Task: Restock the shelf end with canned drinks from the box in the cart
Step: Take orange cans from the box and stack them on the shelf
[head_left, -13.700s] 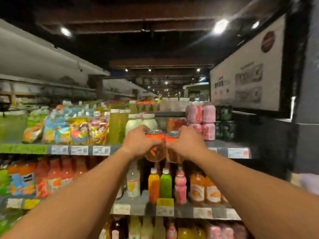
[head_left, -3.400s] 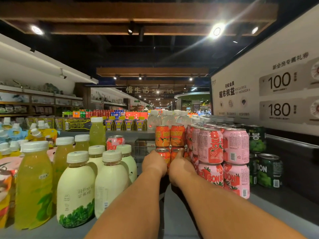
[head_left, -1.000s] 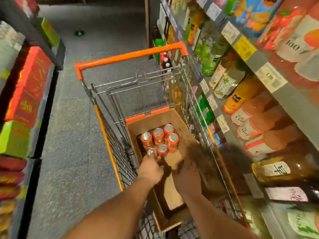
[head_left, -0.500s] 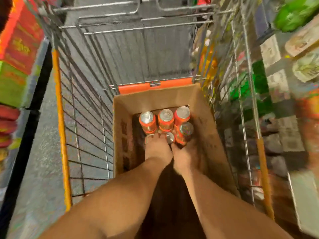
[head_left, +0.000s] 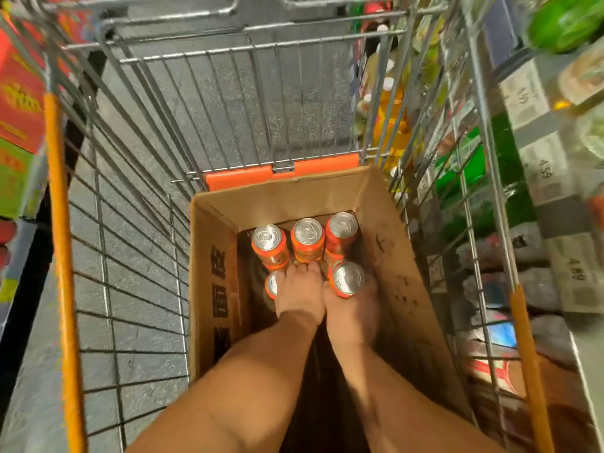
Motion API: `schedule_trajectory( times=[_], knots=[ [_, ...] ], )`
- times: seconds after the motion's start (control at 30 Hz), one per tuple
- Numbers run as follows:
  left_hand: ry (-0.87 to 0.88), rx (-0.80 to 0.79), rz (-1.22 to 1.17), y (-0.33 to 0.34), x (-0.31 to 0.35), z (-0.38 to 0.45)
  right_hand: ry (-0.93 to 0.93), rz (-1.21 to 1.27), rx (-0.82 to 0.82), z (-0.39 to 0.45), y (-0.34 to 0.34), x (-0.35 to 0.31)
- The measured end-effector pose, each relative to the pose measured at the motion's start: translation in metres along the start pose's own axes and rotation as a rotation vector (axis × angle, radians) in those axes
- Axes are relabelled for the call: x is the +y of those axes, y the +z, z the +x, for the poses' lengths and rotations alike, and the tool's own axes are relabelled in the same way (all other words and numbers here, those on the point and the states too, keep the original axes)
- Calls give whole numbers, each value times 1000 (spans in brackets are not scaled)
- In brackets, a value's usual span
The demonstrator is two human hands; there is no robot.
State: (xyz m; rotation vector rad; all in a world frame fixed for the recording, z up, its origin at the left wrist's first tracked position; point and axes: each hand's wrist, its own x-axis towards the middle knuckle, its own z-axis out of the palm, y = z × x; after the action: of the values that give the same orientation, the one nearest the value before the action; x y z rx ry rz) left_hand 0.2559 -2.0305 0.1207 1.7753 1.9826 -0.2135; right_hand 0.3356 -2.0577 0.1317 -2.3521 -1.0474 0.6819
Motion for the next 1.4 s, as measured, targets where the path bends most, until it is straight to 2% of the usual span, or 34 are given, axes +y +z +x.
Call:
schedule_trajectory(
  times=[0.1, 0.2, 0.4, 0.53, 0.63, 0.67, 0.73, 0.83, 1.03, 1.17, 1.27, 1.4],
  knots=[
    [59, -4, 26, -16, 2, -13, 85, -13, -31, -10, -16, -1],
    [97, -7, 3, -44, 2, -31, 79, 26, -42, -25, -40, -12],
    [181, -45, -189, -121, -10, -68, 71, 104, 36, -74, -100, -54],
    [307, -16, -226, -181, -29, -100, 15, 114, 217, -123, -143, -86],
    [425, 41, -245, -231, -46, -134, -101, 87, 482, -167, -177, -113],
    [453, 44, -257, -248, -53, -148, -90, 112, 528, -184, -189, -120],
    [539, 38, -320, -284, -60, -174, 56, 234, 533, -216, -219, -139],
    [683, 54, -411, -334, -57, -214, 84, 286, 694, -260, -268, -149],
    [1007, 66, -641, -421, -14, -311, 121, 294, 955, -351, -393, -162],
    [1214, -8, -640, -453, 26, -383, 126, 205, 1126, -415, -468, -156],
    [1323, -35, -576, -465, 57, -438, 162, 173, 1170, -456, -515, -150],
    [1469, -102, -622, -480, 93, -515, 184, 171, 1272, -500, -567, -149]
  ],
)
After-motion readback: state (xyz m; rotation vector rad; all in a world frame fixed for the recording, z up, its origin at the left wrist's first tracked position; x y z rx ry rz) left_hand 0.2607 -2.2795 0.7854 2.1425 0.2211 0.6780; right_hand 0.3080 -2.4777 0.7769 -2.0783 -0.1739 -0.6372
